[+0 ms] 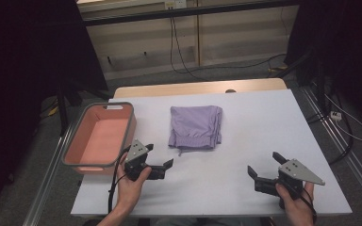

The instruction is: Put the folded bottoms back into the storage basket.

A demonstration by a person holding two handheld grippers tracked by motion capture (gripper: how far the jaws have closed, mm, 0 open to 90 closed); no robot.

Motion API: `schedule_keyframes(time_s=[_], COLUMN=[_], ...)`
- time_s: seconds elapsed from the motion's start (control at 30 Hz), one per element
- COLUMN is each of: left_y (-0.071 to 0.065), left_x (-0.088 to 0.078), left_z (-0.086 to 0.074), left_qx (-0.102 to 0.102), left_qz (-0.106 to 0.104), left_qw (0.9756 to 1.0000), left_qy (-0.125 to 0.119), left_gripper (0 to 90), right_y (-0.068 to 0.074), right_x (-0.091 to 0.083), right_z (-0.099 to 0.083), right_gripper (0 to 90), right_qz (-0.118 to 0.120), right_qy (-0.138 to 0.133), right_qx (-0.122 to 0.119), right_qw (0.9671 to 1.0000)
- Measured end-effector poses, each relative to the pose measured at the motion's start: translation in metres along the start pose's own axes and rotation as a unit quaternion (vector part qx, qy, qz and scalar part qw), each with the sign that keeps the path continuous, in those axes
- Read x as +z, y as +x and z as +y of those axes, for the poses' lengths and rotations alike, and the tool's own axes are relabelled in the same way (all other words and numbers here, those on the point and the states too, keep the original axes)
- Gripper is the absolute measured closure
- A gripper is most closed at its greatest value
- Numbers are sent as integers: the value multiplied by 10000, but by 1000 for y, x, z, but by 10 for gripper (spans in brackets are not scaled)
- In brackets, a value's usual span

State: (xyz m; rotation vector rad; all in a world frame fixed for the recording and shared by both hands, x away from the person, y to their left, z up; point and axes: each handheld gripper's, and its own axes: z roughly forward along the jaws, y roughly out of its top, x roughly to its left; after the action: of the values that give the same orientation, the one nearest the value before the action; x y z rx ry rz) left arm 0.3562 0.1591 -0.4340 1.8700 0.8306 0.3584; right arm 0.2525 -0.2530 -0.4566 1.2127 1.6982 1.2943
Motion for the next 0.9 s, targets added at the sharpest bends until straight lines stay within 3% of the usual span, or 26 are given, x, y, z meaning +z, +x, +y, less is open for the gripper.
schedule_keyframes(time_s=[0.03,0.1,0.27,0.5,0.6,0.8,0.9], left_y=[1,3,10,13,14,15,17], left_x=[3,9,10,12,14,19,24], left_z=[1,2,6,19,23,34,39], left_qx=[-88,-77,-62,189,147,204,193], left_qz=[-24,-75,72,207,64,152,93], left_qw=[9999,9999,9999,9996,9999,9997,9998], left_qy=[56,123,39,-33,-16,17,54], left_gripper=[49,49,58,60,71,73,78], right_y=[0,-1,-1,-1,-1,0,0], right_x=[0,0,0,0,0,1,1], right_z=[0,0,0,0,0,0,-1], right_gripper=[17,17,17,17,17,17,17], right_qz=[-6,-11,-8,-35,-36,-45,-23], right_qy=[2,6,14,29,34,45,57], right_qx=[3,10,8,15,13,-6,-23], right_qw=[10000,10000,10000,10000,10000,10000,10000])
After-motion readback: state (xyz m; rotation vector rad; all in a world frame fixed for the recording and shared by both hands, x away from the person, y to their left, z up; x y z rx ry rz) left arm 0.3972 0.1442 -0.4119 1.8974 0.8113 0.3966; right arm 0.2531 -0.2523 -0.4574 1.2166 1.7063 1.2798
